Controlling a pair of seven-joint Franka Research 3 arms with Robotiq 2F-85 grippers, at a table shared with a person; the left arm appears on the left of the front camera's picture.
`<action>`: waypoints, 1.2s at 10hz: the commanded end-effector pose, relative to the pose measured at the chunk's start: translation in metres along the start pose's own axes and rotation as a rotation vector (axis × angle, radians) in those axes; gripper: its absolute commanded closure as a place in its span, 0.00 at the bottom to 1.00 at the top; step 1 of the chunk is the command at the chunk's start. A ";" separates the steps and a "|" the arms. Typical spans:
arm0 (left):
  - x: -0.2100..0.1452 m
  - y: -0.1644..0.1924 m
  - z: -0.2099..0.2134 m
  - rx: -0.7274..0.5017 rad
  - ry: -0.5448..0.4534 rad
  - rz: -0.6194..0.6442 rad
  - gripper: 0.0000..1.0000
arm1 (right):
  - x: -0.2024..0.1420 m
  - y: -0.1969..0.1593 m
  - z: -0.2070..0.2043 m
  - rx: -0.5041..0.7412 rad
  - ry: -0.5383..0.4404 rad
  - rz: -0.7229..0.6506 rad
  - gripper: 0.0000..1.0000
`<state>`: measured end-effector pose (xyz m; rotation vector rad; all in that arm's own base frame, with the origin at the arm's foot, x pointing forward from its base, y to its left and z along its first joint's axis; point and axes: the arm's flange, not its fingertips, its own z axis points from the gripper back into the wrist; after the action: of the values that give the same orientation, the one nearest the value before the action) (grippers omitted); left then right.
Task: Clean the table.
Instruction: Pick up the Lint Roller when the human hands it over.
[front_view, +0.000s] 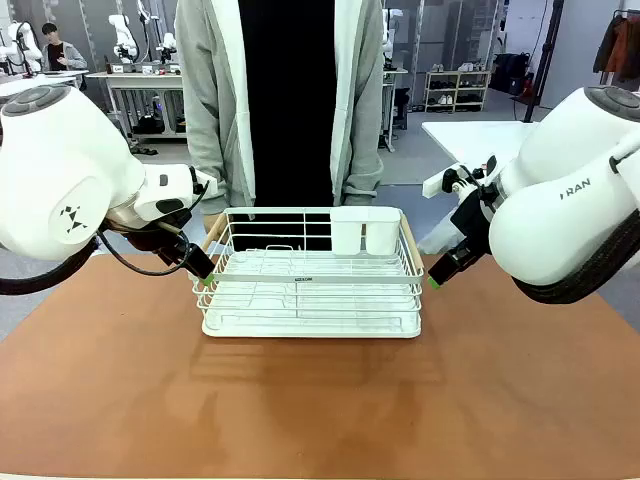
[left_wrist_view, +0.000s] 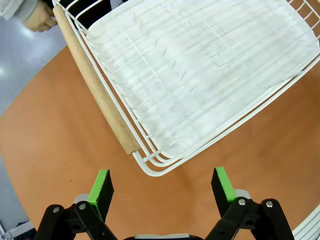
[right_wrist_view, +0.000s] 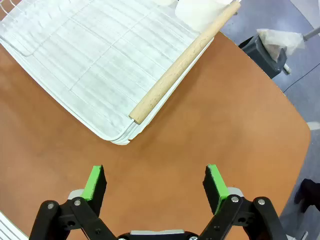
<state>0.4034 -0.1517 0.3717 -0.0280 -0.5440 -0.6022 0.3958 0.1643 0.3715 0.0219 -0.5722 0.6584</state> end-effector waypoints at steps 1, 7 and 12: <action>0.000 0.000 0.000 0.000 -0.001 0.000 0.00 | 0.000 0.000 0.000 0.000 0.000 0.000 0.00; 0.000 0.000 0.000 0.000 -0.001 0.000 0.00 | 0.000 0.000 0.000 0.000 0.000 0.000 0.00; 0.021 0.008 0.027 -0.063 0.038 0.004 0.00 | 0.016 -0.013 0.030 0.074 -0.010 -0.055 0.00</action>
<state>0.4048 -0.1547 0.3785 -0.0376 -0.5327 -0.6014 0.3970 0.1646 0.3788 0.0416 -0.5702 0.6390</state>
